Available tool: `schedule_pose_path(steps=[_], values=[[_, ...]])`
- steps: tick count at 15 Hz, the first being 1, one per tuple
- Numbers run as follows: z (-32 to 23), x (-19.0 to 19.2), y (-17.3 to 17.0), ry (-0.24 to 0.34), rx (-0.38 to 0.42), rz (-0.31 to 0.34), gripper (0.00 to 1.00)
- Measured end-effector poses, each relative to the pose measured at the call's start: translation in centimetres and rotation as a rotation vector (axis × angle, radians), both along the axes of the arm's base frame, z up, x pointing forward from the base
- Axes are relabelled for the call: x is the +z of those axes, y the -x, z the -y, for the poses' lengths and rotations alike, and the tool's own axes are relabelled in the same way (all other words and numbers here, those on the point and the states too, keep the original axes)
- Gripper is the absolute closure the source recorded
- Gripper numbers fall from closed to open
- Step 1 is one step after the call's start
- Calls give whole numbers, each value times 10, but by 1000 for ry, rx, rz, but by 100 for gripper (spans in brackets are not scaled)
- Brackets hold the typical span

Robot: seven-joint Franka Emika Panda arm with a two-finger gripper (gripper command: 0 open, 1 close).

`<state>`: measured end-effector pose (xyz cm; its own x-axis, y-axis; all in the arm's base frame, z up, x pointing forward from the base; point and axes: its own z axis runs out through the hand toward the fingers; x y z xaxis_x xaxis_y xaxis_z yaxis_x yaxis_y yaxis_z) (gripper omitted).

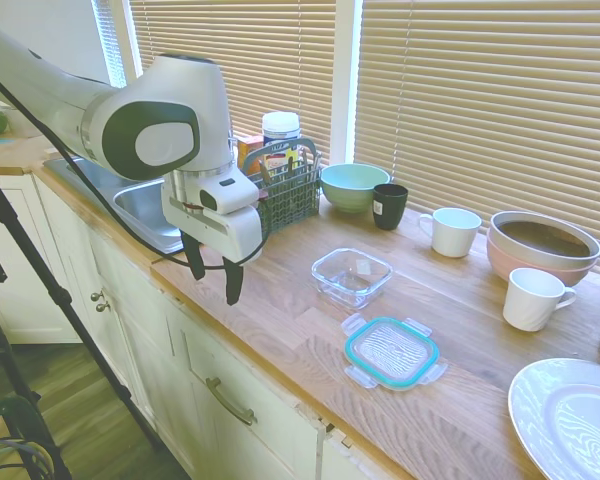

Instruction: Cover the lid of the food container

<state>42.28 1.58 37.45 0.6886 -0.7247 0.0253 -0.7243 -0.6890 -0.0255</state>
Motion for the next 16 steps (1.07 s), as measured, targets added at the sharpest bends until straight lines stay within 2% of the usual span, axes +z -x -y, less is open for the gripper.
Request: schedule_pose_path(steps=[8,16], values=[[24,6,-4,-19,-46,11,0],[132,15,-7,-61,-84,37,0]])
